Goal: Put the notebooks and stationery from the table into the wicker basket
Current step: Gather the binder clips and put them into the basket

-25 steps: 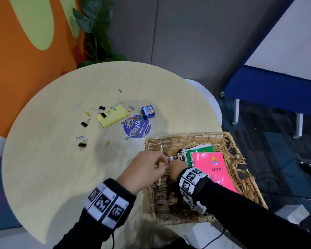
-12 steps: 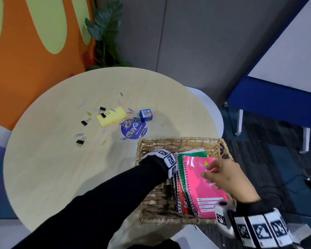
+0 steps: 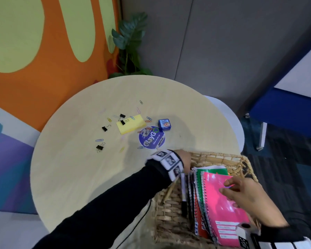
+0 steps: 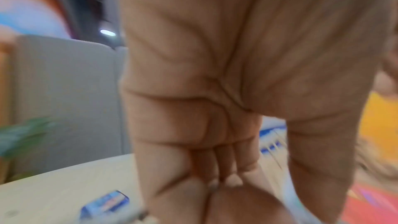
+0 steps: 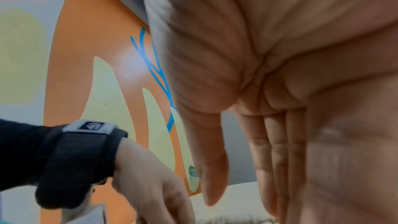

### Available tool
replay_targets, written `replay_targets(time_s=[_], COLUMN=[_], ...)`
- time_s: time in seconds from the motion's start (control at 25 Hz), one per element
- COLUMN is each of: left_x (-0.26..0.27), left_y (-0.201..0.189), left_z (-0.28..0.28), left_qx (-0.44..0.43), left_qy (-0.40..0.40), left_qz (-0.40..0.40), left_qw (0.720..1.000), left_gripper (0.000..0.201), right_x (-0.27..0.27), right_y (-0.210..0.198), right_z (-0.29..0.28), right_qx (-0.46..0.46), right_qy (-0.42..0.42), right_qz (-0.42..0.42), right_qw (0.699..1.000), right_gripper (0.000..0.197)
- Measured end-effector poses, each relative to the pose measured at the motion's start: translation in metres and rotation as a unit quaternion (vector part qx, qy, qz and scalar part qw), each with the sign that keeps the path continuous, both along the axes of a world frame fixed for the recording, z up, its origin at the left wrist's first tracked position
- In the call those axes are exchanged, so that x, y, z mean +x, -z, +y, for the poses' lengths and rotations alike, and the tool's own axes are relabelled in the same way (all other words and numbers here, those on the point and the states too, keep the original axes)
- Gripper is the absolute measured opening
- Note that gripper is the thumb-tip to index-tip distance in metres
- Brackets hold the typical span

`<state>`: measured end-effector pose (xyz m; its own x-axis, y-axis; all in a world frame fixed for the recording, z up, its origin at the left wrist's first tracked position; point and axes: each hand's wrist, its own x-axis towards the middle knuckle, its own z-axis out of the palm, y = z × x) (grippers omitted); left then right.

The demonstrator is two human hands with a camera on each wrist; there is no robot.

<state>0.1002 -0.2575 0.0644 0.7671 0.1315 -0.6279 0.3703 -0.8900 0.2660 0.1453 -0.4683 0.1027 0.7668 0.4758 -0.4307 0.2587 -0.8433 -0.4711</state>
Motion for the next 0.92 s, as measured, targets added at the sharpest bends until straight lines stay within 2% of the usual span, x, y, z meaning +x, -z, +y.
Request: replay_targets(time_s=[0.08, 0.16, 0.28, 0.36, 0.44, 0.56, 0.68, 0.8, 0.92], left_x=[-0.012, -0.042, -0.098, -0.129, -0.144, -0.146, -0.144, -0.148, -0.154], left_y=[-0.015, -0.017, 0.034, 0.067, 0.086, 0.107, 0.120, 0.125, 0.115], left_z=[0.041, 0.091, 0.166, 0.200, 0.215, 0.221, 0.225, 0.230, 0.227], left_qx=[-0.065, -0.067, 0.000, 0.050, 0.052, 0.053, 0.050, 0.037, 0.034], left_qy=[-0.093, -0.200, -0.395, -0.470, -0.501, -0.528, -0.524, -0.542, -0.562], left_qz=[-0.099, -0.194, -0.254, -0.243, -0.233, -0.216, -0.203, -0.212, -0.245], left_qw=[0.989, 0.958, 0.883, 0.847, 0.832, 0.820, 0.825, 0.812, 0.789], left_gripper=[0.022, 0.023, 0.017, 0.017, 0.021, 0.030, 0.016, 0.011, 0.013], right_x=[0.009, 0.021, 0.039, 0.046, 0.046, 0.032, 0.007, -0.018, -0.034], right_y=[-0.010, -0.020, -0.031, -0.033, -0.028, 0.000, 0.046, 0.089, 0.118], right_z=[0.028, 0.066, 0.135, 0.185, 0.238, 0.323, 0.393, 0.439, 0.461], right_qx=[0.024, 0.037, 0.052, 0.065, 0.068, 0.045, 0.000, -0.036, -0.037], right_qy=[-0.048, -0.093, -0.151, -0.193, -0.256, -0.360, -0.446, -0.511, -0.556], right_qz=[-0.016, -0.042, -0.084, -0.111, -0.121, -0.110, -0.104, -0.087, -0.105], right_qw=[0.998, 0.994, 0.984, 0.973, 0.957, 0.925, 0.889, 0.855, 0.824], right_gripper=[0.007, 0.007, 0.014, 0.013, 0.014, 0.017, 0.021, 0.028, 0.032])
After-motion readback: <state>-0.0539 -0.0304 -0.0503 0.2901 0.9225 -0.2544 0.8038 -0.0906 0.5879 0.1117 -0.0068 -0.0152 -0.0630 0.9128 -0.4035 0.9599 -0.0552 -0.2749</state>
